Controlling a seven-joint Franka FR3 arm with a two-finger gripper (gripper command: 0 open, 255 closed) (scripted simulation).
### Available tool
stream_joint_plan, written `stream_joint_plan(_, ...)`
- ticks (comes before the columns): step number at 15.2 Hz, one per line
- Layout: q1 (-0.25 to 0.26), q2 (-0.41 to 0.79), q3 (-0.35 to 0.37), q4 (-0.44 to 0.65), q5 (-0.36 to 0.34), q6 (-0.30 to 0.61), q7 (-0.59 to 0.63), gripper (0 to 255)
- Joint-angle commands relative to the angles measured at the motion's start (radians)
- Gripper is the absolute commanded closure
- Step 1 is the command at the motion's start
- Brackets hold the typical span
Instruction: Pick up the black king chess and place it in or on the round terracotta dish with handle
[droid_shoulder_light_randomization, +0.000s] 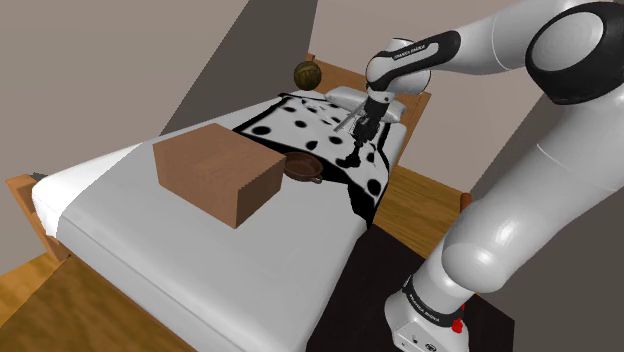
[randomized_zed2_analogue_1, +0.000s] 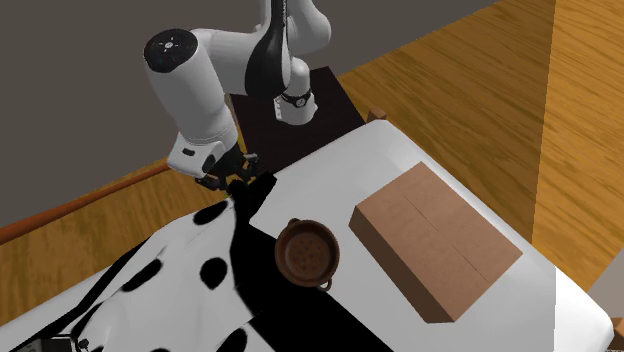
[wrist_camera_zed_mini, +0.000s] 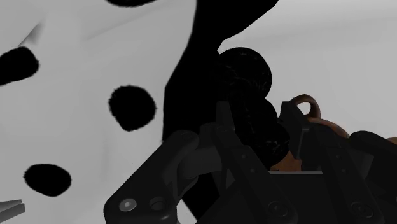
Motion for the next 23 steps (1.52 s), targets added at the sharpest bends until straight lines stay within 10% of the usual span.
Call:
stream_joint_plan(1, -0.001, -0.014, 0.002, 0.016, -0.007, -0.028, 0.004, 255)
stream_joint_plan(18, 0.130, 0.267, 0.138, 0.429, 0.122, -0.190, 0.216, 255)
stream_joint_plan(23, 0.129, 0.283, 0.140, 0.381, 0.130, -0.126, 0.211, 255)
